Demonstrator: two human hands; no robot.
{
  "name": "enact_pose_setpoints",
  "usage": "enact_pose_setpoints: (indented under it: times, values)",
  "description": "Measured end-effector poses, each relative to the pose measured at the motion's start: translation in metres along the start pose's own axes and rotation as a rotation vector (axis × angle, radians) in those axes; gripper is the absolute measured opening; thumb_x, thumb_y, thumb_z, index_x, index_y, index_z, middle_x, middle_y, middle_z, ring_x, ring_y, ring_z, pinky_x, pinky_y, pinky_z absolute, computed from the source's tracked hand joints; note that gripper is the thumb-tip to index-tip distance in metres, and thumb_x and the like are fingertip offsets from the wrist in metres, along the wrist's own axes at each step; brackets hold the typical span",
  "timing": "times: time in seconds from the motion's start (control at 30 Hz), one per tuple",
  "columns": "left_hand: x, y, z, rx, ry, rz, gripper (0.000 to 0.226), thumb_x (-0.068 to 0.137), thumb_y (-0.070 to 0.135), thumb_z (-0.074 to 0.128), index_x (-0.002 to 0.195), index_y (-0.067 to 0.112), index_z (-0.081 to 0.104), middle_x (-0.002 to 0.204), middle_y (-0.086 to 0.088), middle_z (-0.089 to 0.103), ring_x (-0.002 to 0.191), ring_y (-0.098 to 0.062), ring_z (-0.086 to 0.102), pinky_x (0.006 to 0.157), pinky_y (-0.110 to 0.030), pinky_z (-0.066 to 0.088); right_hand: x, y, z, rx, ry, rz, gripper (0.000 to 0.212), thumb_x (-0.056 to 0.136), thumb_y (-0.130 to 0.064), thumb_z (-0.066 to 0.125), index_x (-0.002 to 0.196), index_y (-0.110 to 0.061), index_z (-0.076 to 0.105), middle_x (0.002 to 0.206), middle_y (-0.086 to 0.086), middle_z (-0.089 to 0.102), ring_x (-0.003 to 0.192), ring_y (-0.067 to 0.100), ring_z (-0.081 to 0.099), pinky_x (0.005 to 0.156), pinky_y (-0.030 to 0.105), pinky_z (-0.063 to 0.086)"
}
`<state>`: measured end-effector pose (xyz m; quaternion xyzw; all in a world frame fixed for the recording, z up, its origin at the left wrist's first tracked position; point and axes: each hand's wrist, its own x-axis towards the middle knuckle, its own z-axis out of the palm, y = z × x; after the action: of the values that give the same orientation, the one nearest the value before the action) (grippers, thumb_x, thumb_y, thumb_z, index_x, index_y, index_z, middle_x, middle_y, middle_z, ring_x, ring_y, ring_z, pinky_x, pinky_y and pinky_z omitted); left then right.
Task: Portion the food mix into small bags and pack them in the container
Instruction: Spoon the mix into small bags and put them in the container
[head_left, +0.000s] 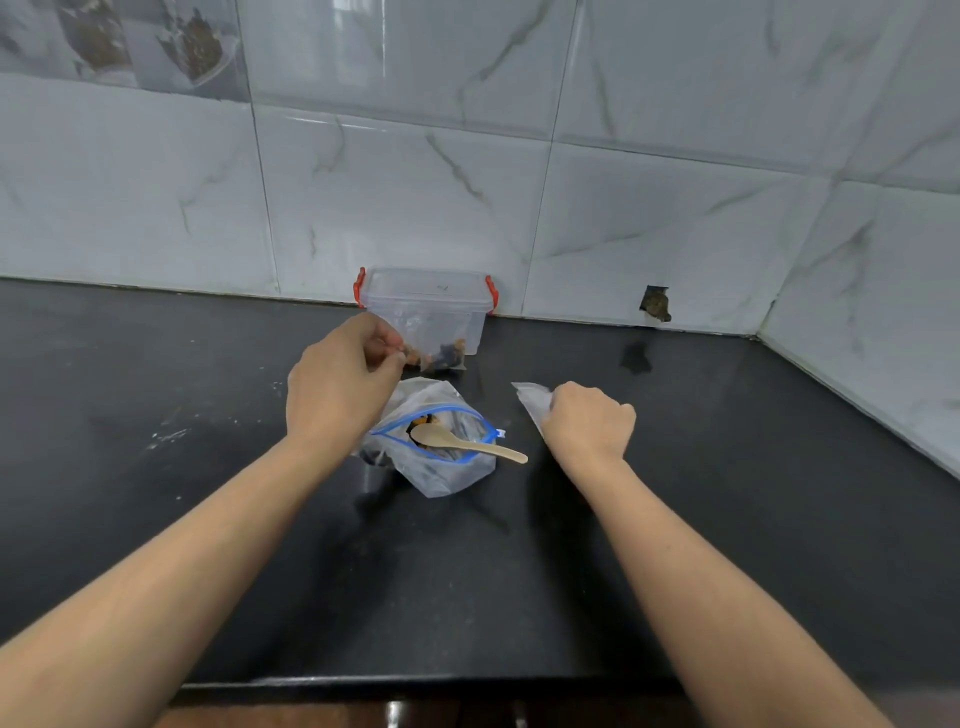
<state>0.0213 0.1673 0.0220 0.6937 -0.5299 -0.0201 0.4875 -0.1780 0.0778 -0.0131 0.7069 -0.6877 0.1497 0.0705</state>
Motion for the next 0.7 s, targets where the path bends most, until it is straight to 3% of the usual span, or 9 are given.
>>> enact_pose_setpoints:
  times: [0.07,0.13,0.23,0.33,0.47,0.57,0.63,0.7]
  values:
    - [0.0,0.002,-0.002,-0.038,0.006,-0.006,0.006,0.084,0.023,0.058,0.087,0.027,0.062,0.076,0.016,0.064,0.08,-0.017,0.063,0.077,-0.036,0.049,0.0,0.0,-0.011,0.135,0.127,0.024,0.025,0.091,-0.018,0.045,0.094,-0.023,0.07,0.086,-0.002,0.07,0.075,0.021,0.059,0.073,0.032,0.033]
    - [0.001,0.005,-0.003,-0.101,0.005,-0.004,0.008,0.085,0.022,0.057,0.09,0.025,0.063,0.076,0.013,0.066,0.079,-0.017,0.063,0.073,-0.033,0.047,0.001,-0.004,-0.026,0.405,0.14,0.025,0.025,0.092,-0.022,0.047,0.096,-0.029,0.071,0.093,-0.008,0.071,0.085,0.017,0.063,0.079,0.032,0.04]
    - [0.004,0.01,-0.002,-0.234,-0.039,0.02,0.016,0.089,0.021,0.058,0.102,0.027,0.063,0.091,0.01,0.067,0.09,-0.012,0.061,0.079,-0.028,0.046,-0.002,-0.016,-0.045,0.856,-0.01,-0.124,0.021,0.088,-0.019,0.055,0.085,-0.034,0.07,0.092,-0.014,0.07,0.092,0.011,0.063,0.089,0.038,0.049]
    - [0.008,0.014,-0.002,-0.254,-0.105,0.078,0.028,0.092,0.024,0.056,0.119,0.03,0.061,0.114,0.013,0.062,0.105,-0.007,0.054,0.09,-0.027,0.042,-0.007,-0.025,-0.055,1.059,-0.17,-0.222,0.022,0.089,-0.008,0.057,0.085,-0.024,0.07,0.085,-0.009,0.07,0.091,0.01,0.063,0.089,0.029,0.049]
    - [0.01,0.018,-0.009,-0.199,-0.148,0.132,0.01,0.091,0.027,0.058,0.091,0.03,0.068,0.088,0.021,0.066,0.084,0.001,0.059,0.075,-0.015,0.042,-0.006,-0.027,-0.06,1.158,-0.258,-0.234,0.027,0.092,-0.002,0.052,0.082,-0.023,0.066,0.08,-0.005,0.068,0.087,0.01,0.061,0.085,0.023,0.045]
    - [0.012,0.017,-0.011,-0.177,-0.224,0.154,0.009,0.087,0.023,0.065,0.084,0.031,0.068,0.081,0.012,0.069,0.077,-0.004,0.062,0.071,-0.021,0.047,-0.001,-0.026,-0.059,1.137,-0.269,-0.218,0.019,0.092,-0.003,0.053,0.099,-0.013,0.068,0.089,-0.001,0.068,0.088,0.01,0.06,0.085,0.025,0.045]
    - [0.013,0.016,-0.009,-0.18,-0.241,0.134,0.017,0.084,0.017,0.068,0.08,0.034,0.067,0.078,0.007,0.07,0.071,-0.009,0.064,0.073,-0.029,0.052,0.001,-0.028,-0.056,1.006,-0.186,-0.201,0.026,0.09,-0.015,0.06,0.116,-0.017,0.063,0.109,-0.002,0.062,0.1,0.012,0.057,0.091,0.033,0.048]
    - [0.013,0.017,-0.006,-0.186,-0.173,0.094,0.017,0.083,0.015,0.068,0.079,0.031,0.067,0.075,0.009,0.069,0.068,-0.007,0.064,0.071,-0.03,0.054,-0.002,-0.033,-0.054,0.811,0.041,-0.162,0.034,0.086,-0.034,0.064,0.119,-0.026,0.057,0.116,-0.005,0.056,0.105,0.014,0.054,0.092,0.041,0.048]
